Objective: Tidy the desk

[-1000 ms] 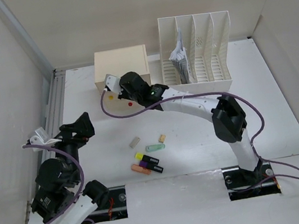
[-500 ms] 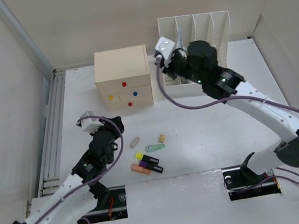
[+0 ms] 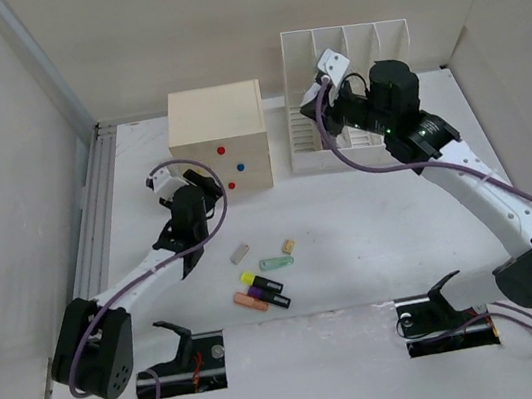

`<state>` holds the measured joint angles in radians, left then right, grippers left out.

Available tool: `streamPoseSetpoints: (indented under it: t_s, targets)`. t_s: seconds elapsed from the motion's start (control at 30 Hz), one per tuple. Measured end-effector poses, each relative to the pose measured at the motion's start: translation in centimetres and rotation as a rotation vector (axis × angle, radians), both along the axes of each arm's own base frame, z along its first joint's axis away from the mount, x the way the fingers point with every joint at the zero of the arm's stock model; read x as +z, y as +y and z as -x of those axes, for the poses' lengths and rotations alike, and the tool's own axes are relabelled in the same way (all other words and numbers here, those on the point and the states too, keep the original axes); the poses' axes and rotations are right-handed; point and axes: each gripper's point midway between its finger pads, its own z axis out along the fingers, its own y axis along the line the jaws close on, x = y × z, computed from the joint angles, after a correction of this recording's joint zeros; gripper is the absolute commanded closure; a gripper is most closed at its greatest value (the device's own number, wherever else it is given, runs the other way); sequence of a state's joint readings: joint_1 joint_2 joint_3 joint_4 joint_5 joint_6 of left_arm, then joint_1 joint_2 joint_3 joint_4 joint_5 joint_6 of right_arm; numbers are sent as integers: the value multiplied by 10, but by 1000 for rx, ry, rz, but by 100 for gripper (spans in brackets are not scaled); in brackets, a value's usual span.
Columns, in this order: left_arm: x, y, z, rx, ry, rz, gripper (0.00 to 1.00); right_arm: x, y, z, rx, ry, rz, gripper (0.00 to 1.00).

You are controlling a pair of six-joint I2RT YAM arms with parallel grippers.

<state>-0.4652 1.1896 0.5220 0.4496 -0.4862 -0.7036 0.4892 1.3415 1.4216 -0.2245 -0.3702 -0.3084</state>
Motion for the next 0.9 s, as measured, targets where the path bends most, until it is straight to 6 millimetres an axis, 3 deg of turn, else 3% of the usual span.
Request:
streamPoseSetpoints:
  t_s: [0.13,0.2,0.5,0.9]
  targets:
    - [11,1,-17,-2,-26,19,46,1,1,5,21,9,-13,92]
    - [14,3,-22,-2,-32,30,50,2,1,7,29,10,-18,92]
    - [-2,3,-34,-23,12,44,58,0,0,8,36,15,-20,92]
    - [2,22,-49,-7,-19,98,59,-5,0,8,34,24,-17,92]
